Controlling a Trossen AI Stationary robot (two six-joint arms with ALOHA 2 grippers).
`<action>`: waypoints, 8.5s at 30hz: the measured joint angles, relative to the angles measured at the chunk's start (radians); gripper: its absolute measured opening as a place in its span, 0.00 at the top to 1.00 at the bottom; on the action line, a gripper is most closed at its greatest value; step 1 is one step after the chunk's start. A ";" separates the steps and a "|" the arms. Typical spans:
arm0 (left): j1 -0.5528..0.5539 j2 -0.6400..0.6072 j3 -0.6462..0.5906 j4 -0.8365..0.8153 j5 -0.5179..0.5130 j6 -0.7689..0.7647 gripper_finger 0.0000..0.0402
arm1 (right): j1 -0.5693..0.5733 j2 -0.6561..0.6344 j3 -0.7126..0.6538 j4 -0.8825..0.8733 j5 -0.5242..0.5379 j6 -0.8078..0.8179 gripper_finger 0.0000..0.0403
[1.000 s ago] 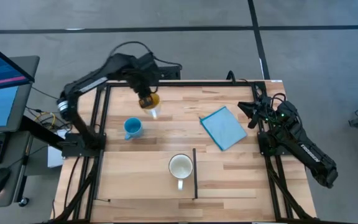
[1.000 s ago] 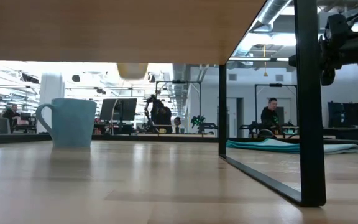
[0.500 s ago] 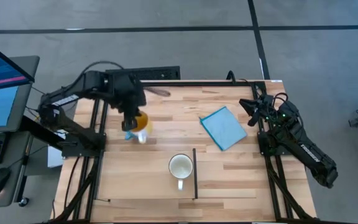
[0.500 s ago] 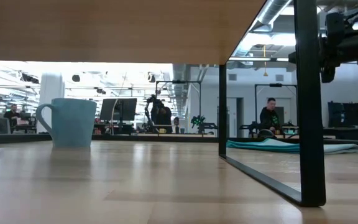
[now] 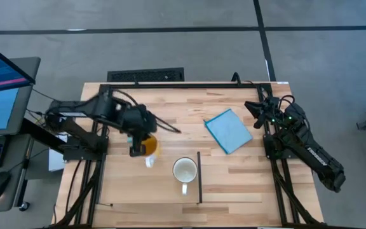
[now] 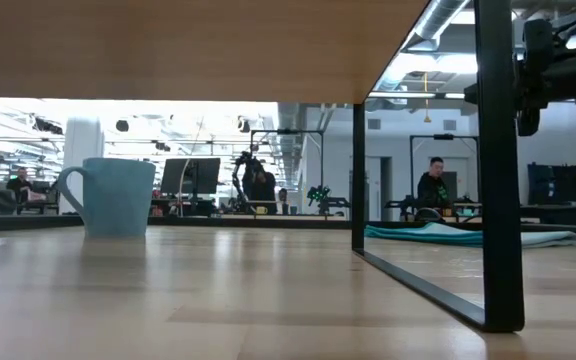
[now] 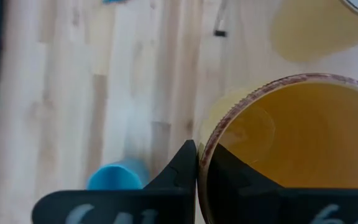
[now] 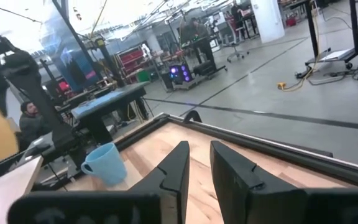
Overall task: Stack small to large cups/mugs on shelf
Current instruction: Put the orange mug on the shelf, then put the blue mug on the shelf
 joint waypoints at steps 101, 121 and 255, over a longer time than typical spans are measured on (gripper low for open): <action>-0.181 0.212 0.001 0.063 0.058 -0.203 0.92 | 0.001 0.000 0.000 -0.097 -0.014 -0.018 0.79; -0.181 0.212 0.001 0.073 0.074 -0.240 0.82 | 0.001 0.000 0.000 -0.097 -0.014 -0.020 0.79; 0.654 0.059 -0.736 0.341 0.155 0.945 0.57 | 0.000 0.000 0.000 -0.100 0.068 -0.097 0.79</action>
